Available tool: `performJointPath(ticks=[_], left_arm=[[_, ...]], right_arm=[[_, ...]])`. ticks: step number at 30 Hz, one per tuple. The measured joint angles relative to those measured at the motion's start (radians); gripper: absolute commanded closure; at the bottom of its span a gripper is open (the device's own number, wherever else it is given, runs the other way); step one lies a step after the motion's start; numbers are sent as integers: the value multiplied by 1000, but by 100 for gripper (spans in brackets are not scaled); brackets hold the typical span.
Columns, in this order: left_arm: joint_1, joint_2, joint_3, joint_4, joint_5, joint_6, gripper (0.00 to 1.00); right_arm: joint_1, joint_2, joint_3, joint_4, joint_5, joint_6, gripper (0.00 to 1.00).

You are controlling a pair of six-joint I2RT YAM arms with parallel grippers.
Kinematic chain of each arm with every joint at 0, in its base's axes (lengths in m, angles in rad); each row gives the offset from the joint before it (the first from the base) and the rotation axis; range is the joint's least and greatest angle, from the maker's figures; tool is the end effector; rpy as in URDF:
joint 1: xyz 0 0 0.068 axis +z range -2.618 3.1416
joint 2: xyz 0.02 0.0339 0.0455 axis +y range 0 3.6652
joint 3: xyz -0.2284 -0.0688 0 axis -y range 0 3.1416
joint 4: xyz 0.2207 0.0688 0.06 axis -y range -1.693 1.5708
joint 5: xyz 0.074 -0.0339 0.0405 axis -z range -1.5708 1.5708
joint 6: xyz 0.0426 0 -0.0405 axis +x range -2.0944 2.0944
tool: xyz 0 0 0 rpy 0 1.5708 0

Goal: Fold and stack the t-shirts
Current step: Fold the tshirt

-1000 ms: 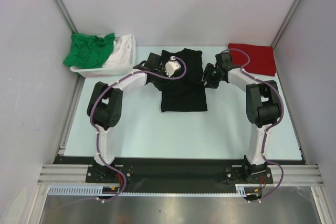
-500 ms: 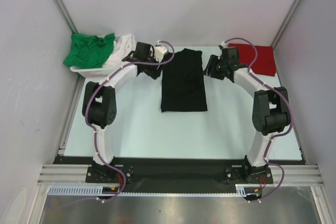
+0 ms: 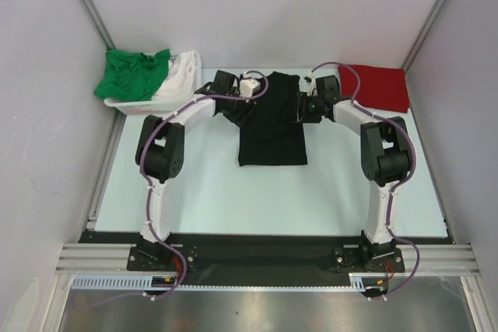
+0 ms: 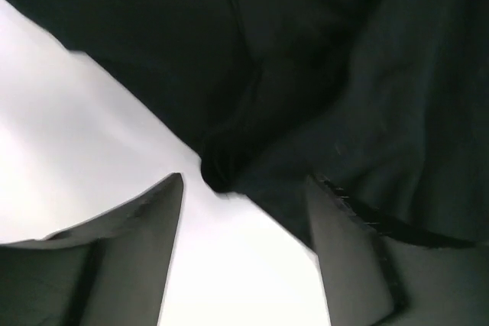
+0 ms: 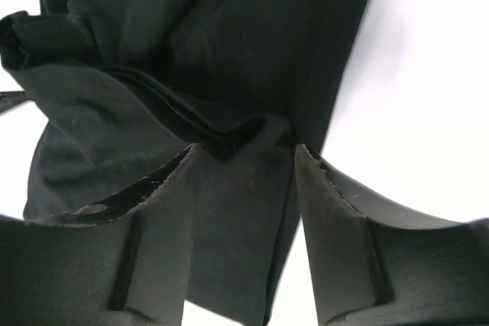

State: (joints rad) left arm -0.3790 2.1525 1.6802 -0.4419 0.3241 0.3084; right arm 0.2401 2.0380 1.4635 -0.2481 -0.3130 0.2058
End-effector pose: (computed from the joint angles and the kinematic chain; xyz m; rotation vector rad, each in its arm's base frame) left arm 0.4030 -0.1751 0.1668 0.9596 2.2739 -0.4322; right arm 0.4035 0.1123 0.1639 -0.1911 2.4138 0.5817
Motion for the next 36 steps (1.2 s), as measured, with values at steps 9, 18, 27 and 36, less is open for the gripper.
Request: performJointPath(ticks=[9,18,27,36], left_arm=[[2,134,182,-63,-36,-57,87],[-2,195,293,-127,-128,-64,100],[-2,191,327,-143,-235,-45,40],[-32,-140,-21,-106,-216,-18,39]], right_arm=[[-15,97,75,47,-23,84,100],[-55,96,58,113,-23,203,48],[-64,50,48,74,56,212,31],[-30,-343,-307,22,187,224,30]])
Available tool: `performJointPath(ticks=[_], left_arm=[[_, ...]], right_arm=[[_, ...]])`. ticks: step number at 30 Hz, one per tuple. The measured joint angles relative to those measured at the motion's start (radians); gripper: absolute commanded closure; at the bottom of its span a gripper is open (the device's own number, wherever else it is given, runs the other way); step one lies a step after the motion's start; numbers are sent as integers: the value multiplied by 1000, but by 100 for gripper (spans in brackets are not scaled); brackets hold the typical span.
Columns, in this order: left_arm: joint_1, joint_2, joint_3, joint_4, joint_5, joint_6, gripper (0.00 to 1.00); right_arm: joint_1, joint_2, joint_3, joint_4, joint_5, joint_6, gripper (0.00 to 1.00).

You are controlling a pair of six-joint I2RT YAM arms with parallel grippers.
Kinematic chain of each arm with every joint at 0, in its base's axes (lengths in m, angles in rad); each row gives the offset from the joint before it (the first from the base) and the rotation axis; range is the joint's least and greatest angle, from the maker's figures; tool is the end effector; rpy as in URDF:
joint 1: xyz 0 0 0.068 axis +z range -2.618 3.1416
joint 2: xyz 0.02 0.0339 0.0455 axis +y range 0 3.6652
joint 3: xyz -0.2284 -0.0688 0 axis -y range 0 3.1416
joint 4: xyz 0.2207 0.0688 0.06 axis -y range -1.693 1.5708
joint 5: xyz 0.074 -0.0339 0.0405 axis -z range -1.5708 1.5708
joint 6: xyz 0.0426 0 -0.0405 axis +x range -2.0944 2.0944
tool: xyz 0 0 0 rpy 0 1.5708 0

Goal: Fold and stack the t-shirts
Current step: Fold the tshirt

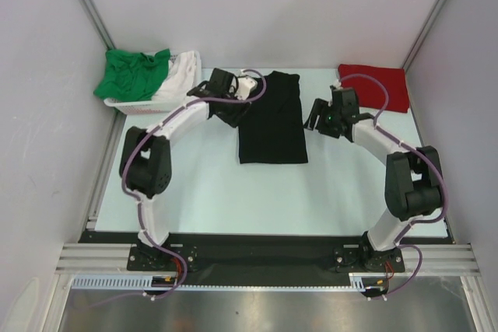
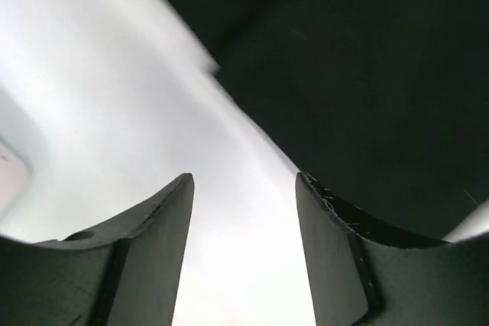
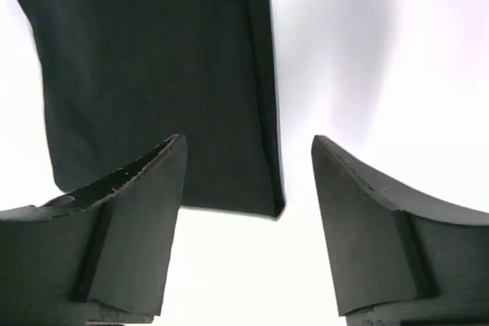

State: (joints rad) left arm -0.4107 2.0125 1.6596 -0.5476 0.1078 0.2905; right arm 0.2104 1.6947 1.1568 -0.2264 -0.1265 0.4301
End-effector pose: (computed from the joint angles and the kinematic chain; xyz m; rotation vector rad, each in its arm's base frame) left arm 0.3812 -0.1710 0.2088 0.8929 2.3063 -0.1849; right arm 0.3435 0.0789 0.1981 0.1965 2.3666 0.4615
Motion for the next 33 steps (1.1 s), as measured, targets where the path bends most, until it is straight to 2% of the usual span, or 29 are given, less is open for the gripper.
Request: performJointPath(ticks=[5,10,13,14,19,20,21,22,25,26,28,29,33], left_arm=[[-124,-173,-237,39,42,95,38],[-261,-172,-383,75,61,200,39],[-275,-160,-424,82,61,251,39],[-272,-159,-435,92,59,267,39],[-277,-164,-500,151,21,355,39],[-283,-169,-508,162,10,369,39],[-288,-172,-513,169,5,380,40],[-293,-175,-520,176,-1,392,40],[-304,-180,-533,195,-19,413,52],[-305,-180,-535,202,-27,418,66],[-307,-177,-542,213,-46,426,83],[-307,-176,-546,217,-53,431,99],[-309,-174,-546,216,-55,440,100]], right_arm=[[29,-25,-162,14,-29,33,35],[30,-11,-231,45,-76,73,44],[32,-8,-261,79,-109,95,57],[32,-7,-269,85,-119,105,67],[32,-3,-297,108,-162,128,83],[32,-3,-302,113,-167,130,95],[31,-3,-306,119,-172,130,100],[31,-3,-309,123,-175,135,100],[29,-11,-325,134,-183,139,100],[27,-19,-334,134,-186,138,100],[27,-41,-355,127,-188,136,100],[28,-58,-371,124,-190,134,100],[31,-136,-441,108,-201,129,100]])
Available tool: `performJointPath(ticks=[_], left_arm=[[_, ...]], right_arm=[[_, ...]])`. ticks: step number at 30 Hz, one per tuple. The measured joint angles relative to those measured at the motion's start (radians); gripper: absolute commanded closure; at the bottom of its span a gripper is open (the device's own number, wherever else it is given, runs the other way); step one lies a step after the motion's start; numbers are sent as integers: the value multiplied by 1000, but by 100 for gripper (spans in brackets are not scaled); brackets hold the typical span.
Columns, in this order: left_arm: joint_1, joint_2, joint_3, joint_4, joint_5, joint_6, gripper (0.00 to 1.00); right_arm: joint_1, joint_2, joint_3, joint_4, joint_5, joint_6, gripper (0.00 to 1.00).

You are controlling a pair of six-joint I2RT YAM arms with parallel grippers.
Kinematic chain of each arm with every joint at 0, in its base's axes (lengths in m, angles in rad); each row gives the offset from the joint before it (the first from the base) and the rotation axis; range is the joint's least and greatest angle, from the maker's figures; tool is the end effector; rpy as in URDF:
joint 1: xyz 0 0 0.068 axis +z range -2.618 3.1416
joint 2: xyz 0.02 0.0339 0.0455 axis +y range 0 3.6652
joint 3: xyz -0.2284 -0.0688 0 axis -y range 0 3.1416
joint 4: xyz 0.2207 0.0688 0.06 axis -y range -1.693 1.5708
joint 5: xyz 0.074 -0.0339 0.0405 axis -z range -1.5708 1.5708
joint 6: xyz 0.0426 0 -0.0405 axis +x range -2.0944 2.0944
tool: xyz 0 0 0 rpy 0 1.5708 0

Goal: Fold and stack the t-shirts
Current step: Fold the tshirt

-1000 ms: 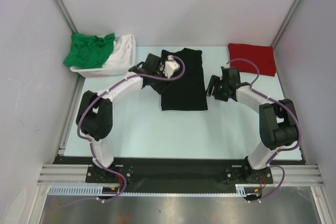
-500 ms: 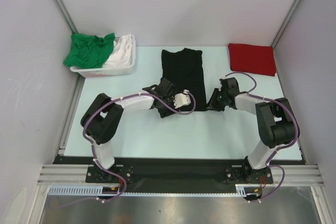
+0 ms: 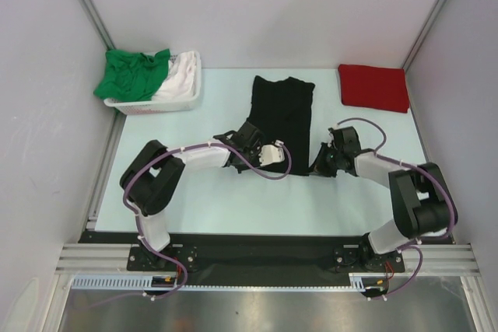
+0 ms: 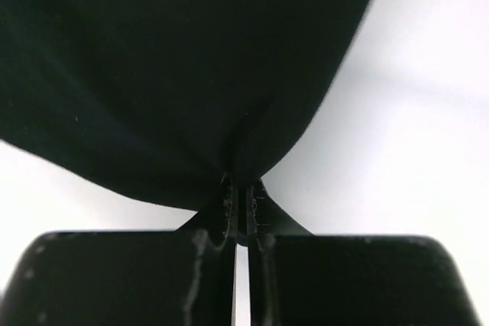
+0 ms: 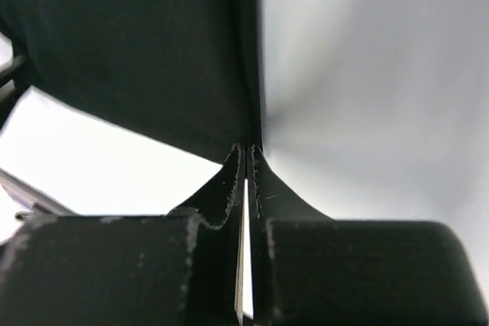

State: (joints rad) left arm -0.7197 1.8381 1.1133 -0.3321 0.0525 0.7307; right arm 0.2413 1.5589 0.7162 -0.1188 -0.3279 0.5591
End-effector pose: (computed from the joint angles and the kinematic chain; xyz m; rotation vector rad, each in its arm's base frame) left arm 0.2562 -0.2275 0.1309 1.7558 1.9537 -0.0652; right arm 0.2631 0.0789 0.1233 0.2794 2.6028 0.7186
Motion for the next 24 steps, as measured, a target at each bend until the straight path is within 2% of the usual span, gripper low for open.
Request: performJointPath(ticks=[4,8,9,10,11,13,14,16,19,22,23,24], left_arm=[[-8,-29,-26,-9,31,-8,100],[-36,-132,-96,-78,72,-18,100],[-47,-166,-111,-102,85,-19,100],[-55,-203,-123,-127,95,-21,100],[-61,-234,-130,-146,104,-23,100],[-68,-303,-143,-191,107,-23,100],[-67,-328,-144,-208,107,-23,100],[-67,-355,-144,-232,107,-23,100],[-67,-359,-144,-253,107,-23,100],[-67,-359,-144,-263,107,-23,100],[-67,-358,-144,-264,107,-22,100],[-67,-357,-144,-265,107,-21,100]], right_arm=[[24,-148,-84,-63,-2,3,100],[74,-334,-133,-191,3,16,100],[86,-384,-140,-231,5,24,90],[98,-436,-146,-272,5,35,72],[106,-478,-148,-309,4,43,43],[120,-576,-147,-407,6,43,29],[125,-619,-143,-454,9,37,16],[145,-716,-134,-512,27,22,13],[232,-890,-124,-494,63,-29,13],[375,-1009,-108,-411,115,-174,16],[437,-1015,-95,-385,138,-248,21],[493,-1003,-85,-361,162,-332,21]])
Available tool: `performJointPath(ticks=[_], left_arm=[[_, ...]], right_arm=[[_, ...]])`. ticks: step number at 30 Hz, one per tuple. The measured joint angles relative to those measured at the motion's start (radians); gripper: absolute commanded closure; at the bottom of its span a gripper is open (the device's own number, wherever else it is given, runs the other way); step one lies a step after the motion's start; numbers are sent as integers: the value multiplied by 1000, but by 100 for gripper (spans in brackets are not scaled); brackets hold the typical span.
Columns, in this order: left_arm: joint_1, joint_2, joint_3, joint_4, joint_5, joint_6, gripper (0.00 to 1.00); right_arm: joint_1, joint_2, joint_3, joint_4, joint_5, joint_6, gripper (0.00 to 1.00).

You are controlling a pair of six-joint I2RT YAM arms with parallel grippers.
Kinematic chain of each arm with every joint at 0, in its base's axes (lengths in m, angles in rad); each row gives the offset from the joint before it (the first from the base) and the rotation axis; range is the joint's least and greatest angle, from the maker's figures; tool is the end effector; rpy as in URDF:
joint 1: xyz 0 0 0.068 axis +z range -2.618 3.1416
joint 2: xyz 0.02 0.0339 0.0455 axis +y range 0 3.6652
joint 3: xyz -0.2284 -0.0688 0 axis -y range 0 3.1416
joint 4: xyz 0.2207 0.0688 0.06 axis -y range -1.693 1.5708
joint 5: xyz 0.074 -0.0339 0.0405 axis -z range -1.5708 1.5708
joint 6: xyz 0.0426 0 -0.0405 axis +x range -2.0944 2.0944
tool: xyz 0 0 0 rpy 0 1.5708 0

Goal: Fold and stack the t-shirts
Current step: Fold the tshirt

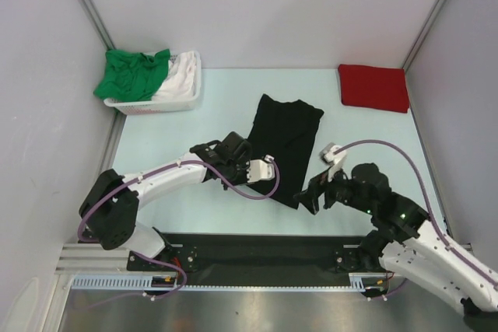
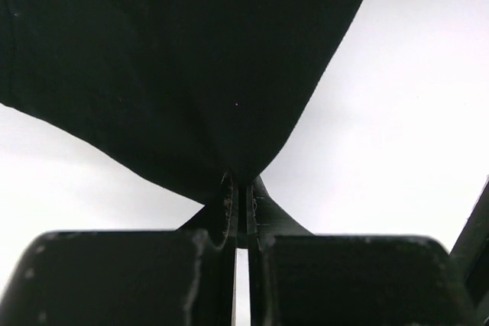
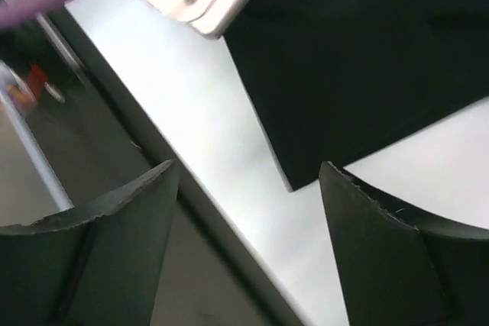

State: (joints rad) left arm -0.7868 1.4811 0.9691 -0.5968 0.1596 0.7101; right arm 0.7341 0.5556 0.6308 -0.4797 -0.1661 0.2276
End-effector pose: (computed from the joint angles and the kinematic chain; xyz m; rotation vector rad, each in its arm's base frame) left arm 0.1880 -0.1981 0.1813 1.8583 1.9269 -0.2380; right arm 0.1053 0.1045 0.2647 -0.6234 1.9589 0.7778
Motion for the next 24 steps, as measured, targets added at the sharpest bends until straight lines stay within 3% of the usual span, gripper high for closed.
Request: performJointPath(ticks=[5,10,13,18,24], left_arm=[[3,0,0,-5,2,10,100],[13,2,-4,-6,13,17,100],[22,4,-4,-8,37,16,100],[39,4,-4,-12,70,17,100],[54,8,-4,-20,87,19,100]], right_arm=[[256,207,24,15,126,-389,11],[301,364,-50,52,150,-631,16],[301,372,-131,137,179,-700,21],[301,367,-233,291,196,-748,17],[301,421,-255,414,216,-795,23]])
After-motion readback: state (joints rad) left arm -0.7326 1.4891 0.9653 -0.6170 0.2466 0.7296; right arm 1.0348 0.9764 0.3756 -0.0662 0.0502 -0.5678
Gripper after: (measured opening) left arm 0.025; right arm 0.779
